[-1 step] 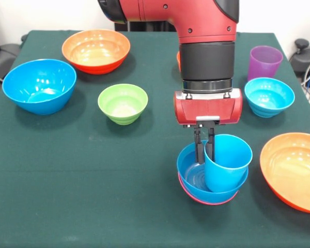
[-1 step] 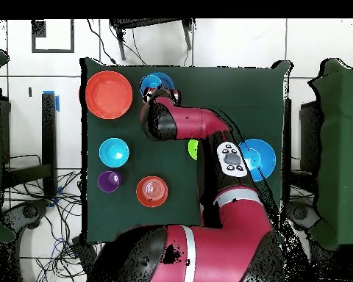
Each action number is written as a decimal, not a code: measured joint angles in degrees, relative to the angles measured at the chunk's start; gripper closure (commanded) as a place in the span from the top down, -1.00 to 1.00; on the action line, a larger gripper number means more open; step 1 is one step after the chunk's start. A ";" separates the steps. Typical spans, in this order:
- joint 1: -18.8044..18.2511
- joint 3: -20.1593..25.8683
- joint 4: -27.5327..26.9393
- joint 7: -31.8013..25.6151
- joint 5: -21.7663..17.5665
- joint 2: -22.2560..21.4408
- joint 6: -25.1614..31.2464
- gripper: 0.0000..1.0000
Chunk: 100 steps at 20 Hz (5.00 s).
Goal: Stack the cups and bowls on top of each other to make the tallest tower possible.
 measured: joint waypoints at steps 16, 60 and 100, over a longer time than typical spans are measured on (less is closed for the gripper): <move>0.00 0.00 0.00 0.00 0.00 0.00 0.00 -1.00; 0.17 0.01 0.41 0.00 -0.05 -0.27 3.69 1.00; -0.28 0.17 5.93 0.00 -0.05 -12.27 14.24 1.00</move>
